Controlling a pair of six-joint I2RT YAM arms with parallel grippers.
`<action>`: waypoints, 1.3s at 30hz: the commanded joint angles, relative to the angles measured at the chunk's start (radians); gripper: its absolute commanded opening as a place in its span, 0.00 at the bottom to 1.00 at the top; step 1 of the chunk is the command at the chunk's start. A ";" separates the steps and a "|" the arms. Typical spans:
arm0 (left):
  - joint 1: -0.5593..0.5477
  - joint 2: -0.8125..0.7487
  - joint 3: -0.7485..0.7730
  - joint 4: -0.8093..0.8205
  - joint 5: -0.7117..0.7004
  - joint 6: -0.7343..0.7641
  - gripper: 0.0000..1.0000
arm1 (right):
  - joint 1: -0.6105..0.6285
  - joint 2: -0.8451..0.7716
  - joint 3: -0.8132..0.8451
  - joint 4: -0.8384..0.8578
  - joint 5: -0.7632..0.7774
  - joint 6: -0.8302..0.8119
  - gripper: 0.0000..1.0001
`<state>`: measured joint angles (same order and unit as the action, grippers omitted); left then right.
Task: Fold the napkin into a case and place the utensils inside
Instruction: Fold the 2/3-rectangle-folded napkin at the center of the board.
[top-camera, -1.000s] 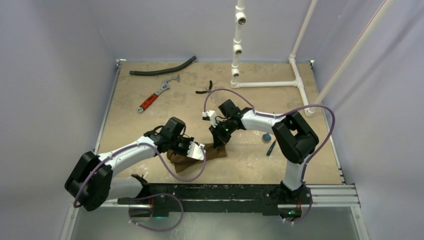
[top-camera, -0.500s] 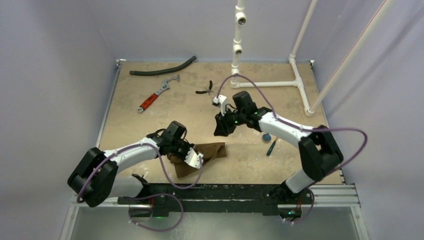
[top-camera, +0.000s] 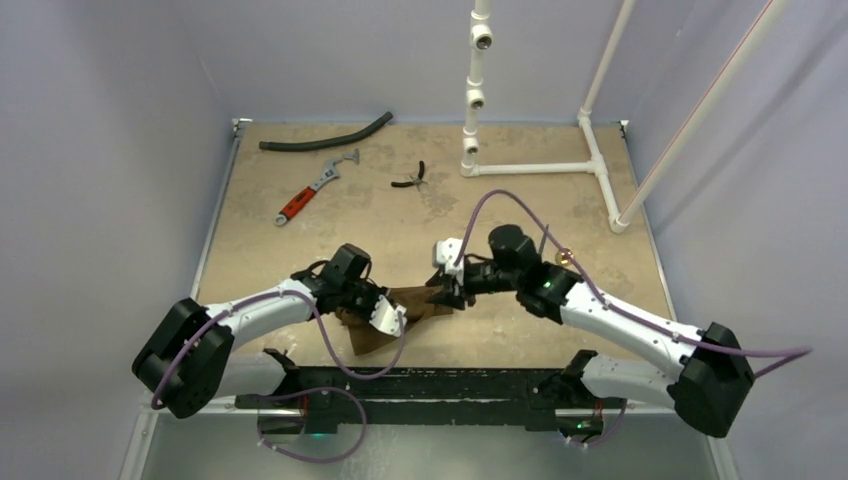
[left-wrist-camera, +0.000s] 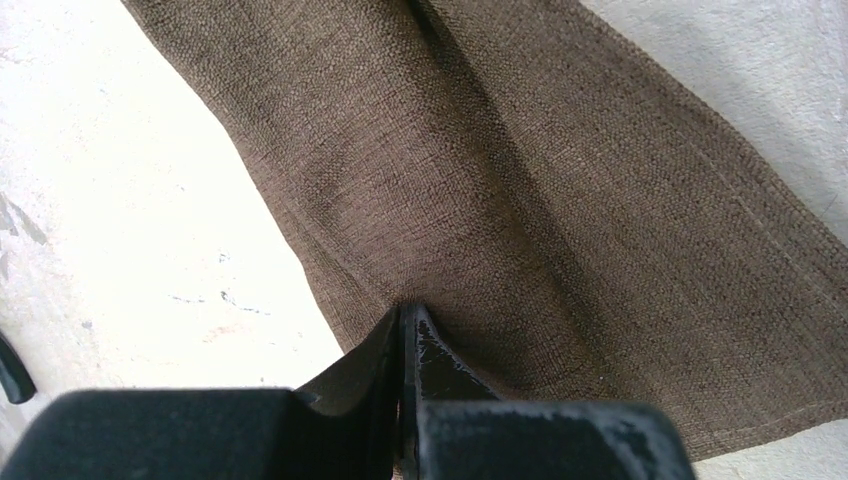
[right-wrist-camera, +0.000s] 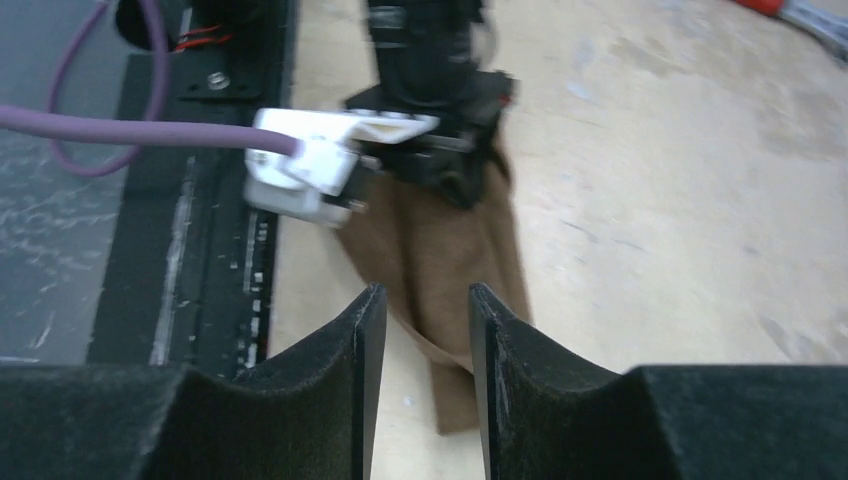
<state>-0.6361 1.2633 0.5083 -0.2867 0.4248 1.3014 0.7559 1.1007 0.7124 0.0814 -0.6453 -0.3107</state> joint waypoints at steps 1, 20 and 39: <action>0.016 0.005 -0.015 0.019 -0.002 -0.079 0.00 | 0.162 0.034 -0.045 0.057 0.132 -0.054 0.38; 0.048 -0.002 -0.038 0.004 0.042 -0.079 0.00 | 0.517 0.204 -0.105 0.211 0.514 -0.246 0.37; 0.049 -0.013 -0.065 -0.001 0.056 -0.014 0.00 | 0.523 0.275 -0.137 0.174 0.533 -0.332 0.40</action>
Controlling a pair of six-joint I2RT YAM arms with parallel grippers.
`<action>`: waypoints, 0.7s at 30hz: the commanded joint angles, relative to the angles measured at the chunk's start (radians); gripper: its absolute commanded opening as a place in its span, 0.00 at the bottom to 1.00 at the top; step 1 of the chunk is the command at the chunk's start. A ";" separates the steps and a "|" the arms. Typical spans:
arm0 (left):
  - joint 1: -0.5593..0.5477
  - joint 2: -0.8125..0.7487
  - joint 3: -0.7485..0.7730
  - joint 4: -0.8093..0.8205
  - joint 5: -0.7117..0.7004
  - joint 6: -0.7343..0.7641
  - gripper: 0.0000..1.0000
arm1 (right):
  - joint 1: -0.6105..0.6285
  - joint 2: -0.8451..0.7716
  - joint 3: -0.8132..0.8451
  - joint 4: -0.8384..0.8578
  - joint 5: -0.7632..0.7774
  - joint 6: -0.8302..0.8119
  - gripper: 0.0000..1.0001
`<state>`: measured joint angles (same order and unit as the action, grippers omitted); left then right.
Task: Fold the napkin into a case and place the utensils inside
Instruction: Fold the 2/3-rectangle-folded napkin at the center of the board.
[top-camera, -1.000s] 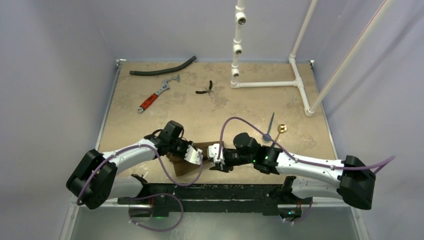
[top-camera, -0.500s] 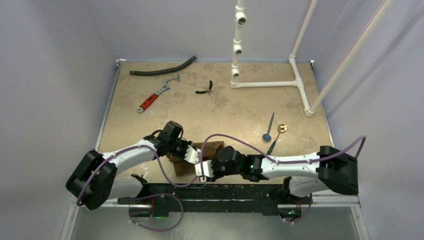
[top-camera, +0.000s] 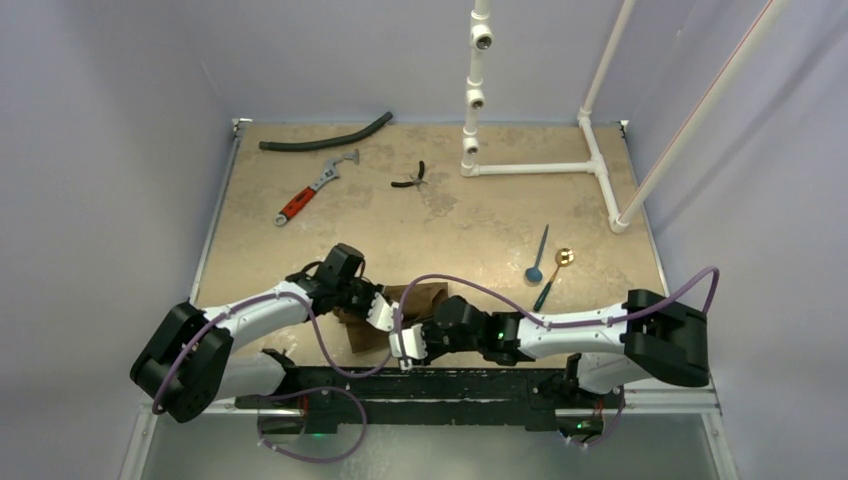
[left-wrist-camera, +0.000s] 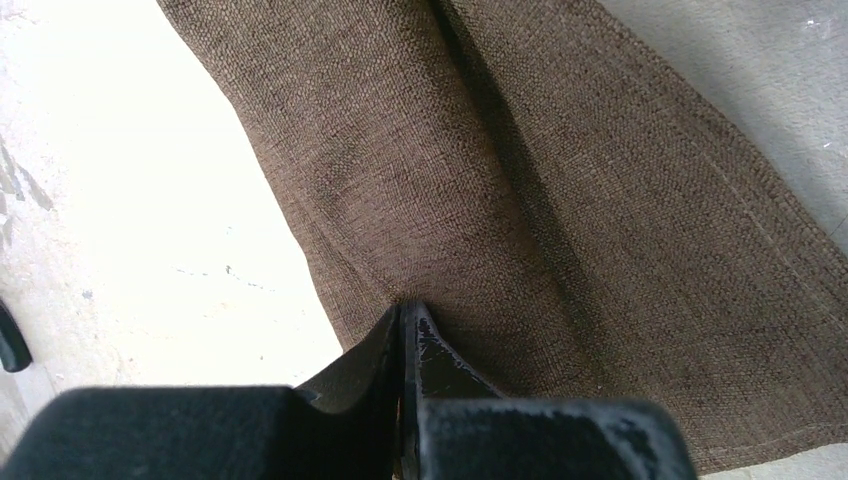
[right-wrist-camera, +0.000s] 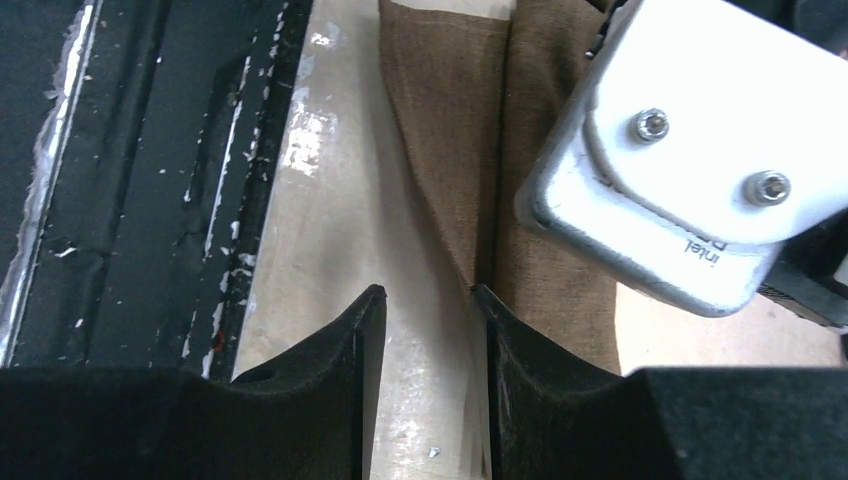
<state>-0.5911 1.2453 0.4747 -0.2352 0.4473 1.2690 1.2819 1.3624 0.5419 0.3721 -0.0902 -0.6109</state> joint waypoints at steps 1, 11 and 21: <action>0.004 0.005 -0.031 -0.051 0.036 0.018 0.00 | -0.004 0.016 0.024 -0.107 -0.018 -0.030 0.40; 0.004 -0.009 -0.047 -0.063 0.042 0.052 0.00 | -0.045 0.058 -0.025 0.122 0.069 -0.020 0.37; 0.034 -0.049 -0.073 -0.090 0.021 0.102 0.00 | -0.092 0.068 0.036 -0.055 -0.053 -0.080 0.33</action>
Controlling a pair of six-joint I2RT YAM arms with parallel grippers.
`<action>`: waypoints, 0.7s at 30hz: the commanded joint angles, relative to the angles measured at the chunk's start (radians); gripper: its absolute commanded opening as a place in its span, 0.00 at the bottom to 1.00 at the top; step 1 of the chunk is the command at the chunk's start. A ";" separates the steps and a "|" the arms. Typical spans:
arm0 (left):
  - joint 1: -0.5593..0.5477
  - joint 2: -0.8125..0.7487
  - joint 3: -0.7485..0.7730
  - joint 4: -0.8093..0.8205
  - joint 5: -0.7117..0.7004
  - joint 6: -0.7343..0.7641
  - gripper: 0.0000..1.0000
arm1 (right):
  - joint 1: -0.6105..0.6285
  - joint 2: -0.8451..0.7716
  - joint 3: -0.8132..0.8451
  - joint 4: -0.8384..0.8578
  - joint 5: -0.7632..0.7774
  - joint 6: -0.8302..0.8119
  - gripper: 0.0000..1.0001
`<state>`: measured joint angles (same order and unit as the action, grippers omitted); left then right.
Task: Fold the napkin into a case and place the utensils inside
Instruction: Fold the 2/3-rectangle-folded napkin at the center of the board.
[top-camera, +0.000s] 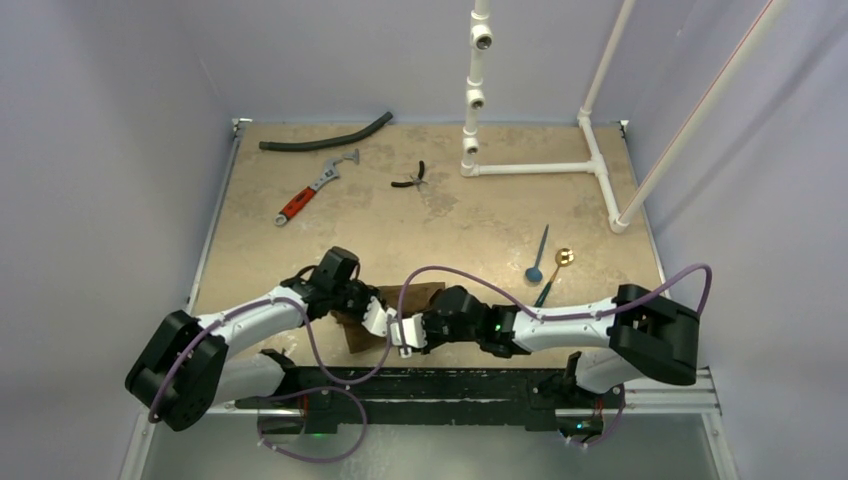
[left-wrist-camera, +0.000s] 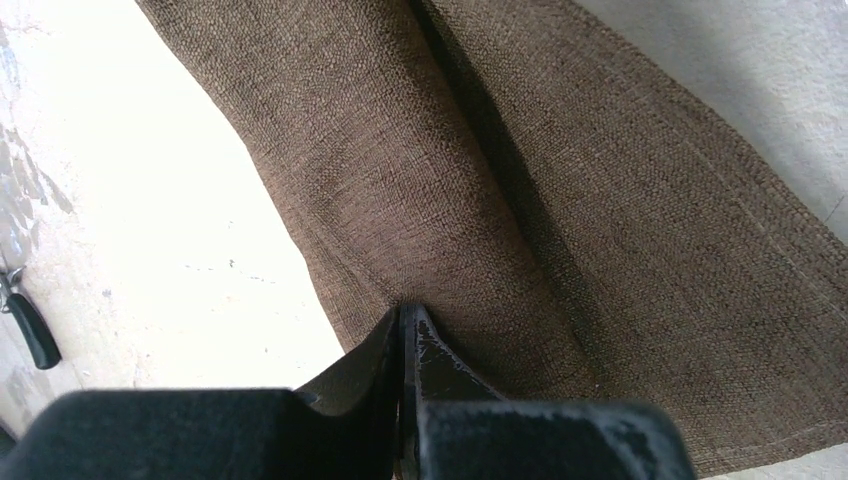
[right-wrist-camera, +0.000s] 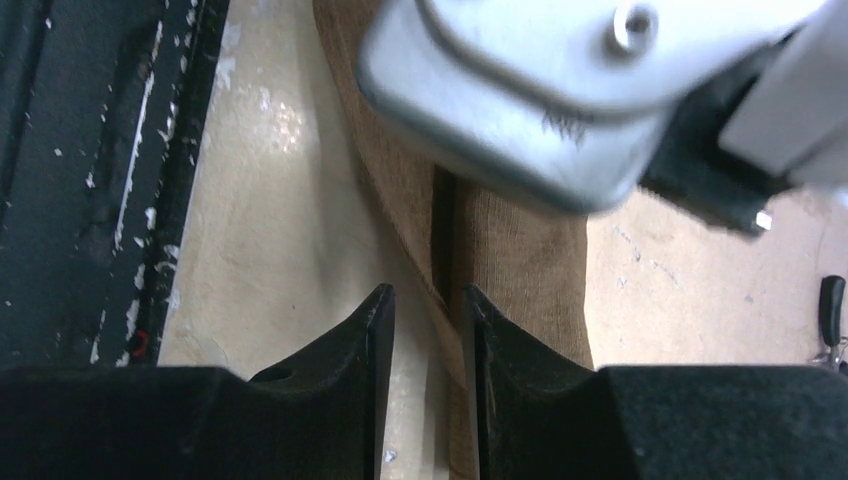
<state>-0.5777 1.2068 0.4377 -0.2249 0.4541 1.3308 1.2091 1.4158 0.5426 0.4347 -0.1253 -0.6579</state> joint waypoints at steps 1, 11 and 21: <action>0.029 -0.012 -0.036 -0.111 0.015 0.052 0.00 | -0.018 0.018 0.038 -0.141 -0.021 -0.034 0.33; 0.039 -0.035 -0.050 -0.129 0.040 0.088 0.00 | -0.067 0.031 0.064 -0.089 -0.038 0.009 0.00; 0.038 -0.030 -0.056 -0.126 0.055 0.119 0.00 | -0.130 0.008 0.126 -0.095 -0.155 0.057 0.00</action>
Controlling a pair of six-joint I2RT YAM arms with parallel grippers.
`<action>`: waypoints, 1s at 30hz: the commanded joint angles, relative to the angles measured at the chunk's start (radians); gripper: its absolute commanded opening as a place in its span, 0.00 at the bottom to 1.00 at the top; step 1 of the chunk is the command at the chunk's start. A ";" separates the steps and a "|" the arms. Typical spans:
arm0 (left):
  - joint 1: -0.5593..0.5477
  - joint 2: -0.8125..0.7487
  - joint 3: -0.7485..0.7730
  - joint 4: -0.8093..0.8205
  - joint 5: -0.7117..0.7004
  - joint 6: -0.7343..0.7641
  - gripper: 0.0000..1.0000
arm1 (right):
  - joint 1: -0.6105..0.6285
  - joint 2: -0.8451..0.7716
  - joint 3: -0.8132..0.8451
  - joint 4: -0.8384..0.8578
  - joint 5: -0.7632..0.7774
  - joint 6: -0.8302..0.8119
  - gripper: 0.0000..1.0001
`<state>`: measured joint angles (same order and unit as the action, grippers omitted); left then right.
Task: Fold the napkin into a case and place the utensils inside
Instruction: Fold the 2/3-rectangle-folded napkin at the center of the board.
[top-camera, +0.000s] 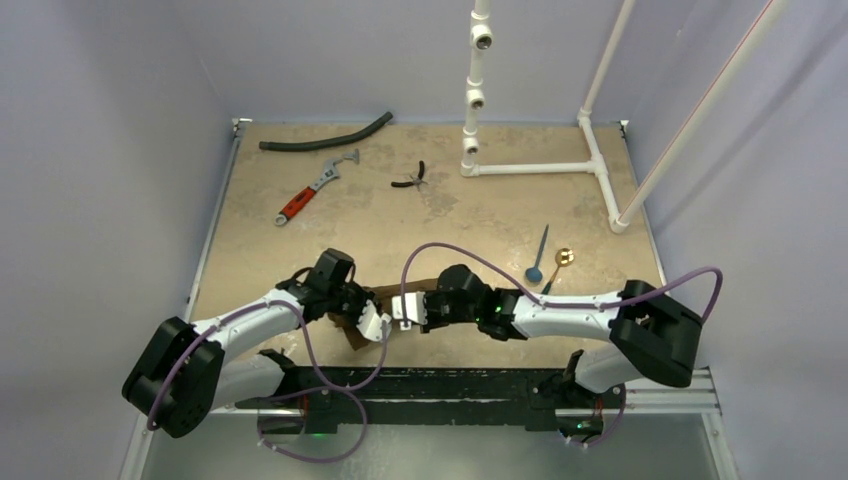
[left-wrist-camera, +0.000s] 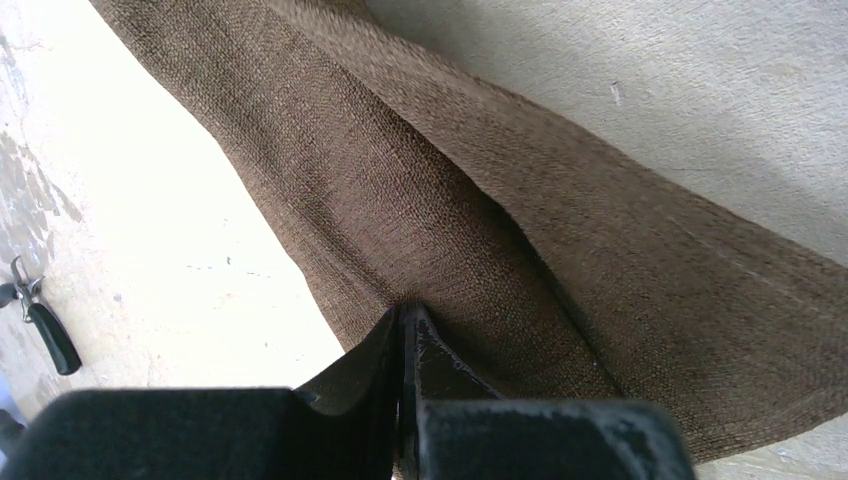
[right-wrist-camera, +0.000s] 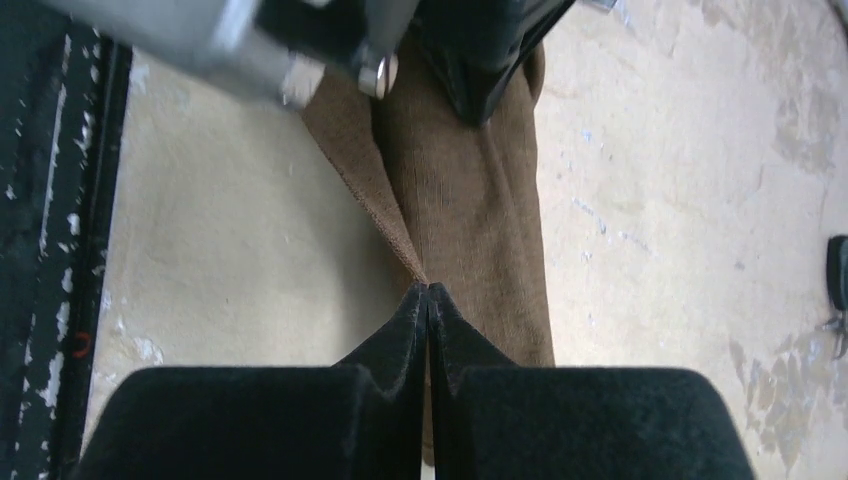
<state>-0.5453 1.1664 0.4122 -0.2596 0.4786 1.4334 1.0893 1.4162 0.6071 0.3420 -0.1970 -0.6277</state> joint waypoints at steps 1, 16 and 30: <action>0.005 0.009 -0.032 -0.094 0.032 0.017 0.00 | -0.014 0.017 0.079 -0.025 -0.103 0.025 0.00; 0.005 0.004 -0.025 -0.170 0.061 0.092 0.00 | -0.183 0.281 0.354 -0.269 -0.224 0.074 0.00; 0.032 -0.143 0.136 -0.132 0.065 -0.131 0.11 | -0.236 0.558 0.569 -0.464 -0.250 0.145 0.00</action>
<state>-0.5335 1.1084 0.4416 -0.3527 0.5037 1.4242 0.8513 1.9236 1.1599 -0.0135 -0.4381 -0.5110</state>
